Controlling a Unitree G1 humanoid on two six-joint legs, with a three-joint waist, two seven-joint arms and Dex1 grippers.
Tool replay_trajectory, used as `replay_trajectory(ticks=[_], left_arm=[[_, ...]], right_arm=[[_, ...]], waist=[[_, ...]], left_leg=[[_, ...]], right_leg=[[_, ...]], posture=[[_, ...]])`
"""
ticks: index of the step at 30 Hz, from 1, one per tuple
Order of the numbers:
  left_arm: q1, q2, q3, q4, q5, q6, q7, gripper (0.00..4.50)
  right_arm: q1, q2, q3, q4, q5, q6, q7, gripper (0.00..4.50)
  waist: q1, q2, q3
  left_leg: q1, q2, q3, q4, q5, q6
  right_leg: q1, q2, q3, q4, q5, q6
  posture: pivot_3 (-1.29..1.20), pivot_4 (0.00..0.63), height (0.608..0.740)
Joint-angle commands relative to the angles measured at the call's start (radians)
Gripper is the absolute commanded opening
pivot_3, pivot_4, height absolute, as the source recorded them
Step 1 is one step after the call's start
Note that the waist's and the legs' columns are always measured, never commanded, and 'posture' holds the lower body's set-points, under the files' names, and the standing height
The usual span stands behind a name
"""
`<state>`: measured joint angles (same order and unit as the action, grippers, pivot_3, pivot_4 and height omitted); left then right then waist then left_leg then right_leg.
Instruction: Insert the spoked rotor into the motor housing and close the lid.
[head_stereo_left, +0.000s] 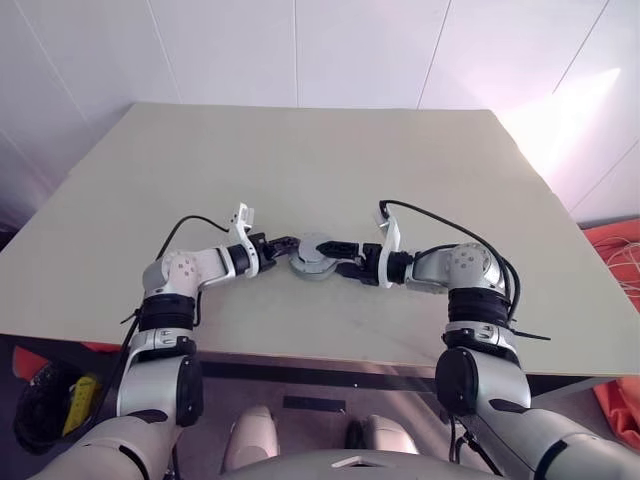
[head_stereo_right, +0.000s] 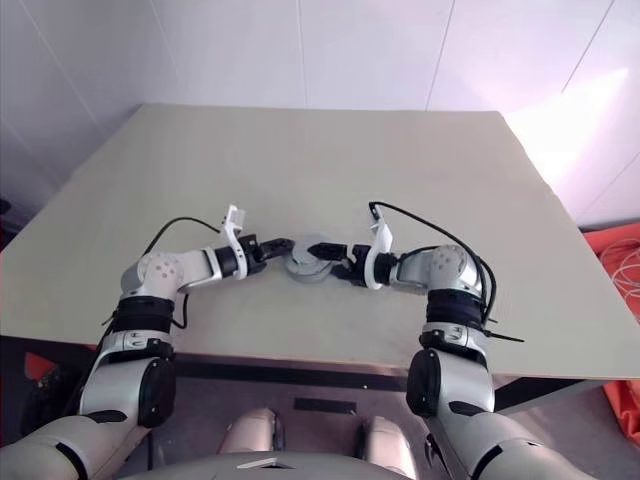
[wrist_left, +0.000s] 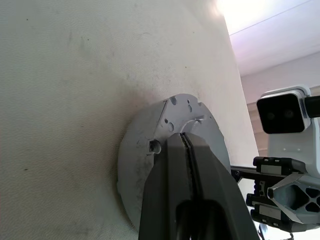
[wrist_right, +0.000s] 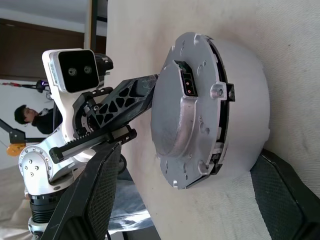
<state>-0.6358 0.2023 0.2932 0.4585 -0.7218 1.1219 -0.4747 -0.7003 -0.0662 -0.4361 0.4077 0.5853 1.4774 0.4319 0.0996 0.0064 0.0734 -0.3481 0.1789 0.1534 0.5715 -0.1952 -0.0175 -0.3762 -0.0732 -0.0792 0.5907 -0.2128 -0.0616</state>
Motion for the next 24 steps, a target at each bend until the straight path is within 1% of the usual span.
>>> replay_trajectory(ticks=[1,6,8,10,14,19,22,24], left_arm=[[-0.002,0.004,0.003,-0.030,-0.001,0.009,0.006,0.00],[0.003,0.003,0.004,-0.035,-0.001,0.011,0.009,0.00],[0.004,0.004,0.005,-0.037,-0.002,0.013,0.010,0.00],[0.003,0.004,0.006,-0.036,-0.002,0.013,0.011,0.00],[0.002,0.005,0.005,-0.035,-0.001,0.012,0.009,0.00],[0.004,0.005,0.005,-0.039,0.000,0.012,0.011,0.00],[0.005,0.004,0.006,-0.041,0.000,0.013,0.012,0.00],[0.005,0.003,0.007,-0.043,0.000,0.014,0.013,0.00]], right_arm=[[-0.031,0.037,0.024,0.026,0.021,-0.039,0.003,4.48],[-0.068,0.055,0.003,0.088,0.009,-0.134,-0.026,4.48],[-0.081,0.065,0.002,0.109,0.007,-0.169,-0.040,4.48],[-0.091,0.076,0.002,0.123,0.010,-0.189,-0.048,4.48],[-0.107,0.108,-0.010,0.127,0.036,-0.209,-0.065,4.48],[-0.117,0.122,-0.025,0.125,0.055,-0.211,-0.080,4.48],[-0.124,0.126,-0.031,0.122,0.065,-0.209,-0.077,4.48],[-0.130,0.129,-0.034,0.114,0.081,-0.196,-0.069,4.48]], waist=[[-0.002,0.000,0.000],[-0.007,0.000,0.000],[-0.006,0.000,0.000],[-0.006,0.000,0.000],[-0.005,0.000,0.000],[-0.004,0.000,0.000],[-0.004,0.000,0.000],[-0.003,0.000,0.000]], left_leg=[[0.000,0.000,0.000,0.000,0.000,0.000],[0.002,0.001,0.000,-0.001,0.002,-0.004],[0.004,0.001,0.000,-0.001,0.004,-0.006],[0.005,0.001,0.000,-0.001,0.005,-0.008],[0.005,0.001,0.000,-0.001,0.006,-0.011],[0.004,0.001,0.000,-0.002,0.007,-0.011],[0.002,0.001,0.000,-0.003,0.006,-0.010],[-0.001,0.000,0.000,-0.004,0.006,-0.010]], right_leg=[[0.000,0.000,0.000,0.000,0.000,0.000],[0.000,0.000,0.000,0.001,0.000,0.000],[0.001,0.000,0.000,0.002,-0.003,0.005],[0.002,0.000,0.000,0.002,-0.003,0.006],[0.002,0.000,0.000,0.002,-0.003,0.007],[0.001,0.000,0.000,0.002,-0.002,0.006],[-0.001,0.000,0.000,0.002,0.001,0.001],[-0.005,0.000,0.000,0.002,0.002,0.000]], posture=[[0.00,0.000,0.740],[0.00,0.000,0.740],[0.00,0.000,0.740],[0.00,0.000,0.740],[0.00,0.000,0.740],[0.00,0.000,0.740],[0.00,0.000,0.740],[0.00,0.000,0.740]])
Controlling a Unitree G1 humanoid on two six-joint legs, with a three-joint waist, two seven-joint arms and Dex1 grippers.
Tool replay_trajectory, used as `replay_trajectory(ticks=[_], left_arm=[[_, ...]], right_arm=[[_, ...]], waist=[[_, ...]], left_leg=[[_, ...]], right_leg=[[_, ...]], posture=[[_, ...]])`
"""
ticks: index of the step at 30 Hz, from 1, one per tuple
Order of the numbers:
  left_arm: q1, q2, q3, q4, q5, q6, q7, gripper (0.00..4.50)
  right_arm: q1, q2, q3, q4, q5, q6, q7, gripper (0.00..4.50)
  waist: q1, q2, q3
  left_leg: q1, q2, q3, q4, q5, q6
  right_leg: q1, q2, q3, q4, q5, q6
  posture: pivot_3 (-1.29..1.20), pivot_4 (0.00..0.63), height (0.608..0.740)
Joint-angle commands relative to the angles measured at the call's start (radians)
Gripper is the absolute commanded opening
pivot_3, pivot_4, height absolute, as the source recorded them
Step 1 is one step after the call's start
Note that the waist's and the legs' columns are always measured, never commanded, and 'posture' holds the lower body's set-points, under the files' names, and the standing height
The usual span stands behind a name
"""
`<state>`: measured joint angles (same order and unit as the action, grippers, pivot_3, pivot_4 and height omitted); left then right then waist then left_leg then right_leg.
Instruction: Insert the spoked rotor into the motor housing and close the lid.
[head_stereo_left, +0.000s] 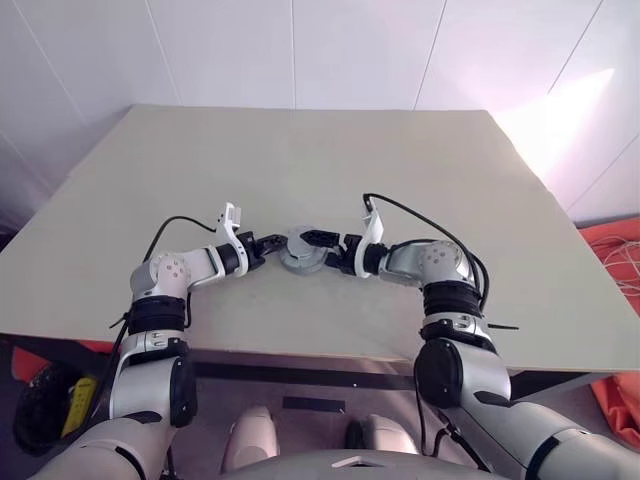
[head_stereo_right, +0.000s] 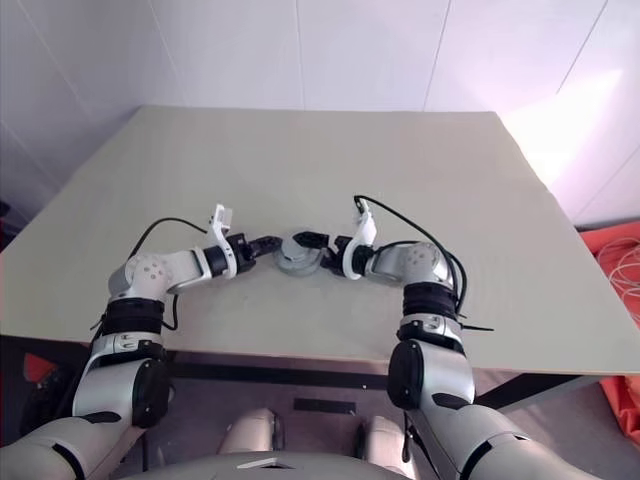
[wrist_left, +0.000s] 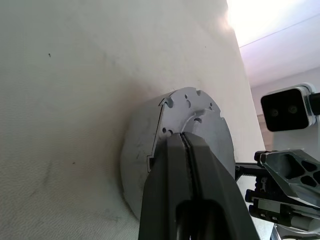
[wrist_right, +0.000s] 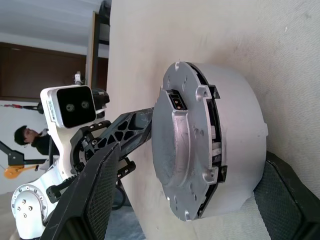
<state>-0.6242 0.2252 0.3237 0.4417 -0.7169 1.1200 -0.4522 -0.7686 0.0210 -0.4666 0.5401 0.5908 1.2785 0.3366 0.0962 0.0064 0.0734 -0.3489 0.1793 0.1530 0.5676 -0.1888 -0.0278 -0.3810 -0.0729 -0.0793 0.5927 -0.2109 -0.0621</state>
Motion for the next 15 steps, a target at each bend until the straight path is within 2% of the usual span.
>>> replay_trajectory(ticks=[1,15], left_arm=[[-0.007,-0.020,-0.024,-0.025,-0.004,0.015,-0.009,0.00],[-0.005,-0.027,-0.021,-0.025,0.002,0.006,-0.012,0.00]], right_arm=[[-0.064,0.046,-0.003,-0.028,0.085,0.014,0.032,4.48],[-0.076,0.086,0.019,-0.094,0.109,0.032,0.056,4.48]], waist=[[0.000,0.000,0.000],[0.003,0.000,0.000]], left_leg=[[-0.002,0.000,0.000,0.000,0.000,0.000],[-0.012,-0.001,-0.001,0.000,0.000,0.001]], right_leg=[[-0.002,0.000,0.000,0.000,0.000,0.000],[-0.010,0.000,0.000,0.000,0.000,0.000]], posture=[[0.00,0.000,0.740],[0.00,0.000,0.740]])
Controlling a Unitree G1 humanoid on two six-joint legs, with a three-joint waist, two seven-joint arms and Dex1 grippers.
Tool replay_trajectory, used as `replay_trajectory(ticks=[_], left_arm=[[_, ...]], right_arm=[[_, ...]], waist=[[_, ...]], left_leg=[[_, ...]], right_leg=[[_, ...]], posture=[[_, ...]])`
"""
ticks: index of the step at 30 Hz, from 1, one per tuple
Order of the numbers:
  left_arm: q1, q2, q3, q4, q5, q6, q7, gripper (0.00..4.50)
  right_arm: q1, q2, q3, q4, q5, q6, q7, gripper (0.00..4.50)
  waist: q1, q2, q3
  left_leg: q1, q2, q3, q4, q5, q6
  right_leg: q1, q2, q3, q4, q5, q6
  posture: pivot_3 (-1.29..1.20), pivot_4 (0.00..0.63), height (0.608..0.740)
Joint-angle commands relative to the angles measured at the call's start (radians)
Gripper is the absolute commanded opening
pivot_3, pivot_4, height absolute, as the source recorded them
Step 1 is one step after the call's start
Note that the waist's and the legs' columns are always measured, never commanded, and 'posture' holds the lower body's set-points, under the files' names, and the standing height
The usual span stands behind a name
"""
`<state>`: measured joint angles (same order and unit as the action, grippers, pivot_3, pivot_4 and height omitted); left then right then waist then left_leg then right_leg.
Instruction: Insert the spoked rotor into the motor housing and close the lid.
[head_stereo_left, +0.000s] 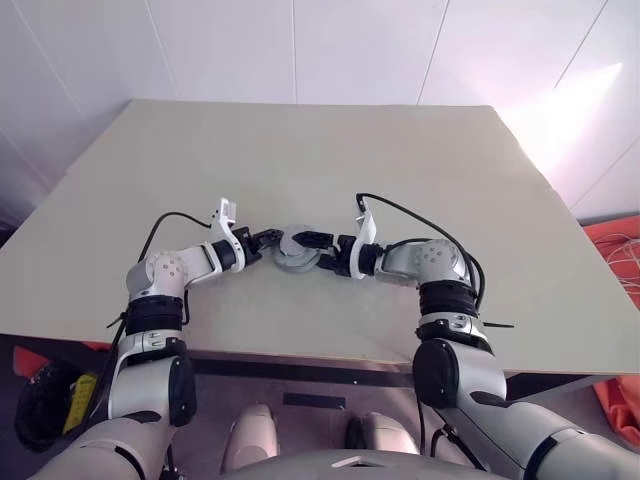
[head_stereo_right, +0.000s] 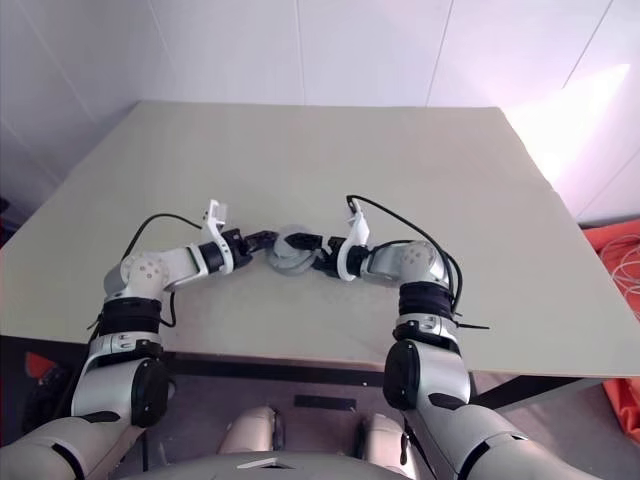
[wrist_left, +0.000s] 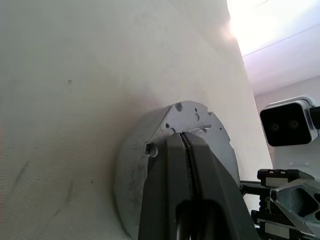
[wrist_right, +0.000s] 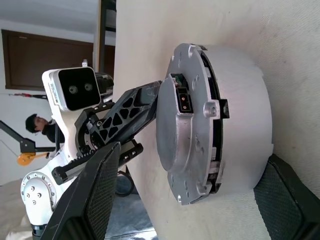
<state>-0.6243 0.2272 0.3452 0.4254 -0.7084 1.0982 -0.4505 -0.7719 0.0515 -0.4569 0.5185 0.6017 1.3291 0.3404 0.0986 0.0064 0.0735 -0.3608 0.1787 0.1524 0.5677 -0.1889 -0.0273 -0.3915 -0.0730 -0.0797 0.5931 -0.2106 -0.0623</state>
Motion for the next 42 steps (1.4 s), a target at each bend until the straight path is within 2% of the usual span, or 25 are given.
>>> replay_trajectory(ticks=[1,2,4,9,10,25,34,42], left_arm=[[-0.005,-0.030,-0.042,-0.011,-0.005,0.029,-0.014,0.00],[-0.004,-0.030,-0.041,-0.012,-0.004,0.030,-0.014,0.00],[-0.004,-0.031,-0.040,-0.014,-0.003,0.031,-0.015,0.00],[-0.004,-0.032,-0.040,-0.019,0.000,0.034,-0.015,0.00],[-0.004,-0.032,-0.040,-0.019,0.001,0.034,-0.016,0.00],[-0.008,-0.032,-0.038,-0.011,0.011,0.005,-0.029,0.00],[-0.009,-0.033,0.041,-0.027,-0.027,-0.071,-0.046,0.00],[-0.015,-0.058,0.175,-0.063,-0.162,-0.133,-0.049,0.00]], right_arm=[[-0.073,0.057,0.009,-0.070,0.094,-0.027,0.049,4.48],[-0.073,0.056,0.010,-0.065,0.090,-0.035,0.050,4.12],[-0.072,0.054,0.010,-0.061,0.088,-0.042,0.052,3.68],[-0.074,0.054,0.009,-0.073,0.100,-0.047,0.055,2.02],[-0.074,0.054,0.011,-0.075,0.101,-0.049,0.055,1.93],[-0.095,0.033,-0.009,0.000,0.075,-0.111,0.029,1.93],[-0.132,0.023,-0.068,0.090,0.078,-0.184,-0.032,1.93],[-0.185,0.024,-0.166,0.169,0.149,-0.237,-0.068,1.93]], waist=[[0.001,0.000,0.000],[0.001,0.000,0.000],[0.003,0.000,0.000],[0.006,0.000,0.000],[0.007,0.000,0.000],[0.007,0.000,0.000],[0.009,0.000,0.000],[0.005,0.000,0.000]], left_leg=[[0.000,0.000,0.000,0.000,0.000,0.000],[0.000,0.000,0.000,0.000,0.000,0.000],[-0.002,0.000,-0.001,0.001,0.000,0.000],[-0.002,0.000,-0.001,0.002,0.000,0.000],[-0.002,0.000,-0.001,0.002,0.000,0.000],[-0.002,0.001,-0.001,0.009,0.000,-0.001],[-0.006,0.001,-0.001,0.010,0.000,0.000],[-0.009,0.001,-0.001,0.010,0.000,0.000]], right_leg=[[0.000,0.000,0.000,0.000,0.000,0.000],[0.000,0.000,0.000,0.000,0.000,0.000],[-0.001,0.000,0.000,0.000,0.000,0.000],[-0.001,0.000,0.000,0.001,0.000,0.000],[-0.001,0.000,0.000,0.002,0.000,0.000],[-0.003,0.000,0.000,0.013,-0.001,-0.001],[-0.006,0.000,0.000,0.013,-0.001,-0.001],[-0.010,0.000,0.000,0.014,-0.001,-0.001]], posture=[[0.00,0.000,0.740],[0.00,0.000,0.740],[0.00,0.000,0.740],[0.00,0.000,0.740],[0.00,0.000,0.740],[0.00,0.000,0.740],[0.00,0.000,0.740],[0.00,0.000,0.740]])
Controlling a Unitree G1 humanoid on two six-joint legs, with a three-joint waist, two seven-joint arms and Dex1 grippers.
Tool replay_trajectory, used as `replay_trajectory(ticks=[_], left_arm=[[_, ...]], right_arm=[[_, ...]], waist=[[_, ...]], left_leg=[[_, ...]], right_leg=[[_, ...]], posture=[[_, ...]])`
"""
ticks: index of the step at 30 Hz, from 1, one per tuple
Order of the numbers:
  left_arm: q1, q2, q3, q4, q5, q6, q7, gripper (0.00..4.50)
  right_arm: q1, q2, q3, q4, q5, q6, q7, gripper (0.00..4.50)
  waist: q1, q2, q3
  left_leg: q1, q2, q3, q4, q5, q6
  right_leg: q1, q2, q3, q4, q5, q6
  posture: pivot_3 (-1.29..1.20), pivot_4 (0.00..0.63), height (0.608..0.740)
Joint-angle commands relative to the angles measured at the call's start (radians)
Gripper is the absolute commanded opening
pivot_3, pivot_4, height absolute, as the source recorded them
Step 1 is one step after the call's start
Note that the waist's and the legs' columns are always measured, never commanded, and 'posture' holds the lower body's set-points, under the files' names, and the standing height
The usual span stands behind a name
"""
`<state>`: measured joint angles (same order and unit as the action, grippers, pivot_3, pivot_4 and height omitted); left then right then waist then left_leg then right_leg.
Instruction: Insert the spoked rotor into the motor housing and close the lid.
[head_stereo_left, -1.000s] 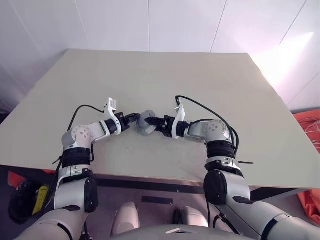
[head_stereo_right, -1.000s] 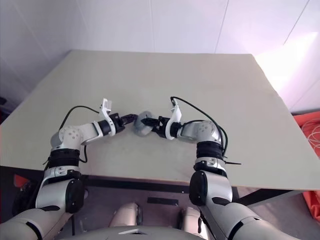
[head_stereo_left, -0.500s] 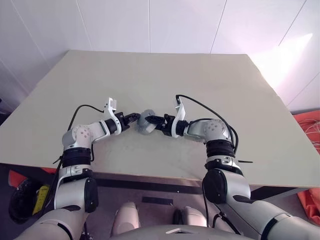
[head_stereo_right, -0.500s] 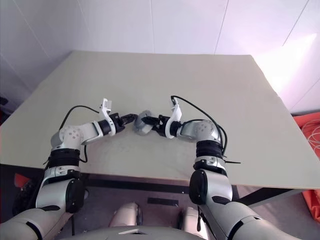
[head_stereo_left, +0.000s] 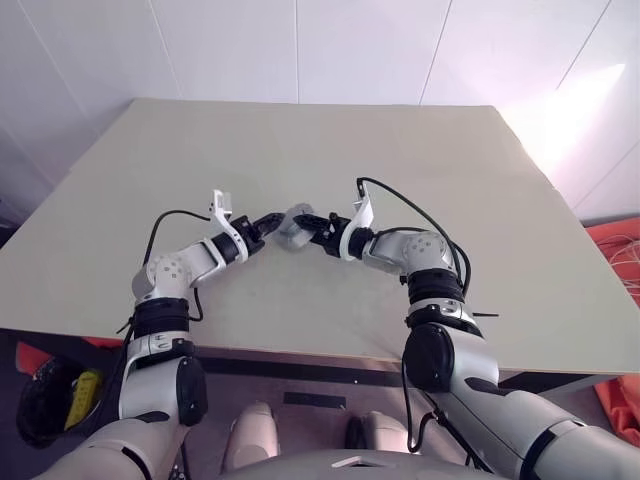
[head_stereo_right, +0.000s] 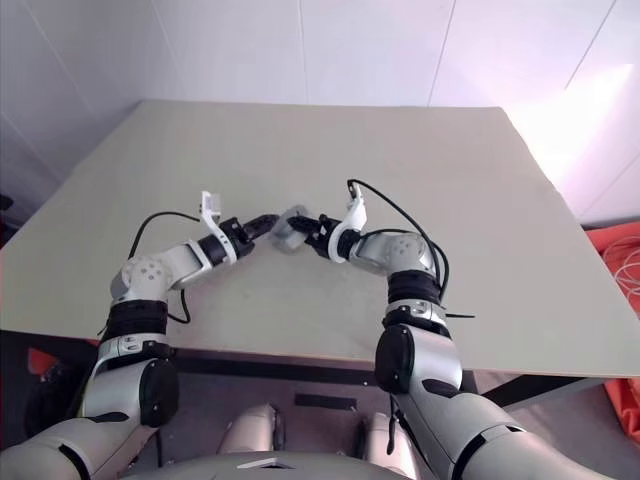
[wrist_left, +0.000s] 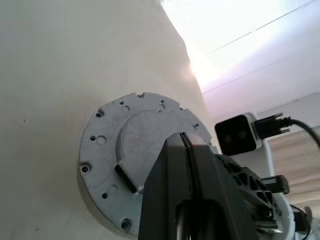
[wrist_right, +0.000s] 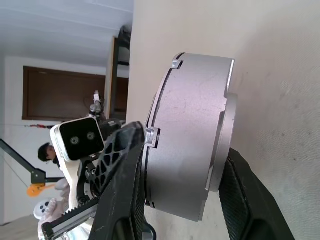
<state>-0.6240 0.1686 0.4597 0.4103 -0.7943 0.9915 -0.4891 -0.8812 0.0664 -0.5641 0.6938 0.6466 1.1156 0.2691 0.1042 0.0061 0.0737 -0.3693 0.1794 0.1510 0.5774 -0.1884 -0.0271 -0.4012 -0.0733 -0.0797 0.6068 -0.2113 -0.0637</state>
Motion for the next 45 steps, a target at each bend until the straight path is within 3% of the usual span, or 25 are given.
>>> replay_trajectory(ticks=[1,16,24,29,39,45], left_arm=[[-0.016,-0.002,0.079,-0.047,-0.095,-0.030,-0.005,0.00],[0.022,-0.022,0.261,-0.058,-0.326,-0.030,0.145,0.00],[0.088,0.012,0.263,-0.082,-0.434,0.032,0.166,0.00],[0.126,0.037,0.253,-0.111,-0.471,0.053,0.158,1.16],[0.111,0.018,0.250,-0.058,-0.573,0.103,0.245,4.48],[0.075,-0.006,0.250,-0.017,-0.680,0.138,0.278,4.48]], right_arm=[[-0.086,0.010,-0.078,0.001,0.124,-0.019,-0.001,1.93],[-0.151,0.054,-0.173,-0.038,0.389,0.095,-0.068,1.93],[-0.136,0.053,-0.155,-0.053,0.424,0.097,-0.100,1.93],[-0.136,0.046,-0.147,-0.039,0.419,0.074,-0.112,1.93],[-0.139,0.039,-0.138,-0.030,0.439,0.087,-0.120,1.93],[-0.131,0.041,-0.136,-0.043,0.472,0.139,-0.129,1.93]], waist=[[0.000,0.000,0.000],[0.001,0.000,0.000],[0.002,0.000,0.000],[0.001,-0.001,0.000],[0.002,-0.001,0.000],[0.002,-0.001,0.000]], left_leg=[[0.000,0.000,0.000,0.000,0.000,0.000],[0.000,0.000,0.000,0.000,0.000,0.001],[0.000,0.000,0.000,0.000,0.000,0.001],[0.000,0.000,0.000,0.000,0.000,0.001],[0.000,0.000,0.000,0.001,0.000,0.001],[0.000,0.000,0.000,0.001,0.000,0.001]], right_leg=[[0.000,0.000,0.000,0.000,0.000,0.000],[0.000,0.000,0.000,0.000,0.000,0.000],[0.000,0.000,0.000,0.000,0.000,0.000],[0.000,0.000,0.000,0.000,0.001,0.002],[0.000,0.000,0.000,0.000,0.002,0.003],[0.000,0.000,0.000,0.000,0.002,0.004]], posture=[[0.00,0.000,0.740],[0.00,0.000,0.740],[0.00,0.000,0.740],[0.00,0.000,0.740],[0.00,0.000,0.740],[0.00,0.000,0.740]])
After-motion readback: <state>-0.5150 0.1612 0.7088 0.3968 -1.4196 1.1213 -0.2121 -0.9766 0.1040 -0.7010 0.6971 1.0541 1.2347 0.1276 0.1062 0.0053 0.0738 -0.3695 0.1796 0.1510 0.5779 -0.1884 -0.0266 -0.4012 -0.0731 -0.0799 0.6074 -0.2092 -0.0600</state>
